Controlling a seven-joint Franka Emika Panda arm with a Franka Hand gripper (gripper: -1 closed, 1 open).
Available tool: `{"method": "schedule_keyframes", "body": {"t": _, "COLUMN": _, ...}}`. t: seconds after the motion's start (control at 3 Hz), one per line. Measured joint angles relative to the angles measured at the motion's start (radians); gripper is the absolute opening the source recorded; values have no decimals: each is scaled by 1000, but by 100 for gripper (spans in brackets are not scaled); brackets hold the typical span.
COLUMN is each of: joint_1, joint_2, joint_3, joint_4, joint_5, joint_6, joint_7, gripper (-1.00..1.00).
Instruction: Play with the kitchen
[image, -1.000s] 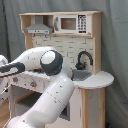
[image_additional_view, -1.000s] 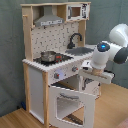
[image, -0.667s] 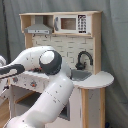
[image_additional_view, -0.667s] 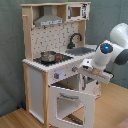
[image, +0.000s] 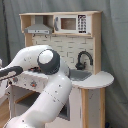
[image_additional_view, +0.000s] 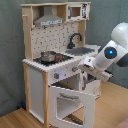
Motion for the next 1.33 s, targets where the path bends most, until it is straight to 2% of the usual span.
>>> {"method": "schedule_keyframes", "body": {"t": 0.67, "joint_1": 10, "joint_2": -13, "joint_3": 53, "joint_4": -63, "joint_5": -124, "joint_6": -208, "joint_7": -1, "gripper": 100}}
{"method": "schedule_keyframes", "body": {"t": 1.33, "joint_1": 19, "joint_2": -53, "joint_3": 52, "joint_4": -173, "joint_5": -245, "joint_6": -343, "joint_7": 7, "gripper": 100}}
